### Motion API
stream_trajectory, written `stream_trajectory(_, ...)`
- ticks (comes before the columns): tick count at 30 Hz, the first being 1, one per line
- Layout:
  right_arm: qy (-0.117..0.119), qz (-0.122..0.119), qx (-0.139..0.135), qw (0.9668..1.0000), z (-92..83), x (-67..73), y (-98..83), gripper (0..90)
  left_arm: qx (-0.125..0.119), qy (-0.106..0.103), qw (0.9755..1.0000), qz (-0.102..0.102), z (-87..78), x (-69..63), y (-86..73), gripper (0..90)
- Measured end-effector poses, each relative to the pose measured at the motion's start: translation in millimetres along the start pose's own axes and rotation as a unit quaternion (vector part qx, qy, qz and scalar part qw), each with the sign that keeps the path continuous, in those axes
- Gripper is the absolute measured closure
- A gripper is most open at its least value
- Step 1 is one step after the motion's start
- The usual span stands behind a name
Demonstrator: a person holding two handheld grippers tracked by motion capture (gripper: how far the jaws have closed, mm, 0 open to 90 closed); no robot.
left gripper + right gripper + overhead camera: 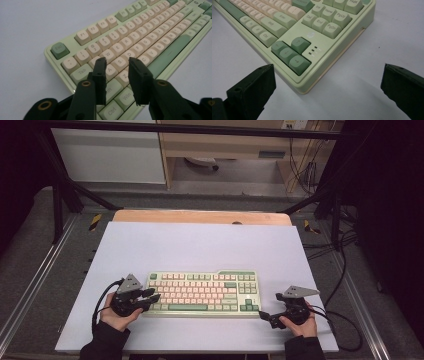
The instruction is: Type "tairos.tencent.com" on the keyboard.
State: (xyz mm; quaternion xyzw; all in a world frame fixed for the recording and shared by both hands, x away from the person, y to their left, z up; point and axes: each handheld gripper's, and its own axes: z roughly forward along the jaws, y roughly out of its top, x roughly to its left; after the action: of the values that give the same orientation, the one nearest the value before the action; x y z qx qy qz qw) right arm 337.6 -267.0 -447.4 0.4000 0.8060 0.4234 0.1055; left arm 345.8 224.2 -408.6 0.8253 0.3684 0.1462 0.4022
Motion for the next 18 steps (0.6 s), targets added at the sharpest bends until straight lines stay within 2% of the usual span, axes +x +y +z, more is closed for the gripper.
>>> stream_trajectory(1, 0.000, 0.000, 0.000, 1.0000, 0.1, -0.2, 0.0, 0.4, 0.000, 0.000, 1.0000, 0.000, 1.5, -0.8, 1.5, 71.6)
stream_trajectory(5, 0.000, -0.001, -0.001, 1.0000, 0.0, -0.3, 0.0, 0.3, 0.004, -0.001, 1.0000, 0.005, 8.7, -5.7, 8.3, 77.5)
stream_trajectory(18, 0.002, 0.002, 0.001, 1.0000, 0.3, 0.3, 0.0, 0.4, 0.008, -0.011, 0.9998, 0.012, 25.5, -17.4, 24.4, 89.2)
